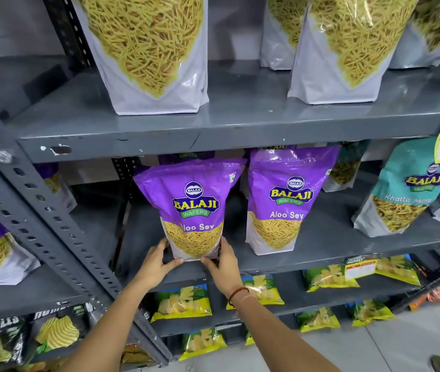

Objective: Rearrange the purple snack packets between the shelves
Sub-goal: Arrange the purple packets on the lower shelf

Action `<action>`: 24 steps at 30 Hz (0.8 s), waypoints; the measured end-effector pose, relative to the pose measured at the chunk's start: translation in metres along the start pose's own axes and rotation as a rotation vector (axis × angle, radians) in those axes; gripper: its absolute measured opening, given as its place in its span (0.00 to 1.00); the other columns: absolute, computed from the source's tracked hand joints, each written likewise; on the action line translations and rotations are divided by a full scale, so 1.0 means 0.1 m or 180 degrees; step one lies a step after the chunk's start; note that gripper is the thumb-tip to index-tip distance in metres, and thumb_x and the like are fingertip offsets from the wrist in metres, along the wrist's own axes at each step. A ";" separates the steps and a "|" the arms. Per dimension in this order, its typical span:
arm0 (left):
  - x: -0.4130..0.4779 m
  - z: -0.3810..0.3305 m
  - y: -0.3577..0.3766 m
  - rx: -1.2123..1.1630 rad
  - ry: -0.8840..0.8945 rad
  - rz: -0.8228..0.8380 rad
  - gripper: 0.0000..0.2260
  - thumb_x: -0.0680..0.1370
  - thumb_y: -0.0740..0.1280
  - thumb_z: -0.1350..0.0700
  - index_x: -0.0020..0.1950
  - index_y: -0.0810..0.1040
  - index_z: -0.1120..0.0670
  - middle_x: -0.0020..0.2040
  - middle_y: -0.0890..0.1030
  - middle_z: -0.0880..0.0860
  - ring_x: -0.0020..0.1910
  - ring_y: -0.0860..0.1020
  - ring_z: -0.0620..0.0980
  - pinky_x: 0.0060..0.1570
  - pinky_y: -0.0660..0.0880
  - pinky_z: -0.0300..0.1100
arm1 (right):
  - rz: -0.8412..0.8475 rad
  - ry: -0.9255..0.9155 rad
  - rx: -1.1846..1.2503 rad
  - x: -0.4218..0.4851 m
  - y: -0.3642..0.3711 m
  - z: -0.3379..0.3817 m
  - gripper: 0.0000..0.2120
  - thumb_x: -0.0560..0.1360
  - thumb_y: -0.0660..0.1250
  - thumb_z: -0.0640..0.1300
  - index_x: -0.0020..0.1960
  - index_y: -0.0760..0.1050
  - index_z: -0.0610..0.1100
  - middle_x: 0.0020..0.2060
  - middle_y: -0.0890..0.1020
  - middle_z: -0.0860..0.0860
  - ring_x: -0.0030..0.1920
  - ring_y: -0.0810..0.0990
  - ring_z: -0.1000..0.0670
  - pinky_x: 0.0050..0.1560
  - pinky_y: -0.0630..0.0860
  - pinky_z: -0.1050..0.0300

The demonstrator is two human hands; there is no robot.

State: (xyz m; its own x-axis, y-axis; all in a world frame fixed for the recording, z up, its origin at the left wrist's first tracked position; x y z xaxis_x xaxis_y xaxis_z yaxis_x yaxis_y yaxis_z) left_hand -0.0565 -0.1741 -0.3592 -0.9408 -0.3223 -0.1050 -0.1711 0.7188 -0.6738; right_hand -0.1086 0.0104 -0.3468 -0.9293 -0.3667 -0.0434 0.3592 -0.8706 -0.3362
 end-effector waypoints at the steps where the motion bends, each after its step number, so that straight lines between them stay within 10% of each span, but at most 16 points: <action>1: 0.00 0.00 0.00 0.0007 -0.0017 0.0022 0.34 0.72 0.71 0.49 0.74 0.58 0.54 0.71 0.70 0.57 0.69 0.64 0.55 0.66 0.66 0.52 | 0.0006 -0.0006 -0.0015 0.00 -0.01 0.00 0.32 0.73 0.71 0.39 0.72 0.61 0.39 0.67 0.71 0.41 0.67 0.72 0.42 0.69 0.70 0.46; 17: -0.03 0.01 -0.03 -0.0274 -0.0269 -0.0205 0.36 0.68 0.75 0.55 0.71 0.62 0.57 0.68 0.73 0.58 0.66 0.71 0.58 0.62 0.70 0.51 | 0.0449 -0.0082 -0.0119 -0.01 -0.10 -0.03 0.32 0.72 0.70 0.36 0.72 0.61 0.39 0.68 0.71 0.43 0.68 0.71 0.43 0.70 0.69 0.47; 24: -0.64 -0.36 0.09 -0.0329 0.0210 -0.1761 0.11 0.70 0.73 0.58 0.42 0.73 0.45 0.35 0.79 0.49 0.36 0.78 0.45 0.38 0.73 0.38 | -0.0668 -0.0109 -0.0045 -0.25 -1.03 -0.47 0.10 0.72 0.72 0.50 0.47 0.73 0.50 0.43 0.76 0.51 0.45 0.76 0.49 0.43 0.73 0.66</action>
State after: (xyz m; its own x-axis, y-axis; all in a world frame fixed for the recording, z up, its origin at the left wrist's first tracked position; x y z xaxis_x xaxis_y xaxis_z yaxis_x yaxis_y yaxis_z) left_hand -0.0082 -0.1251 -0.3324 -0.7185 -0.6314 0.2917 -0.6686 0.5114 -0.5399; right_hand -0.1267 0.1246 -0.3550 -0.9801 -0.1891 0.0608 0.1568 -0.9245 -0.3476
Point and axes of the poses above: each hand's wrist, its own x-axis towards the middle knuckle, its own y-axis out of the palm, z = x × y, the point moved 8 cm from there along x, towards the middle knuckle
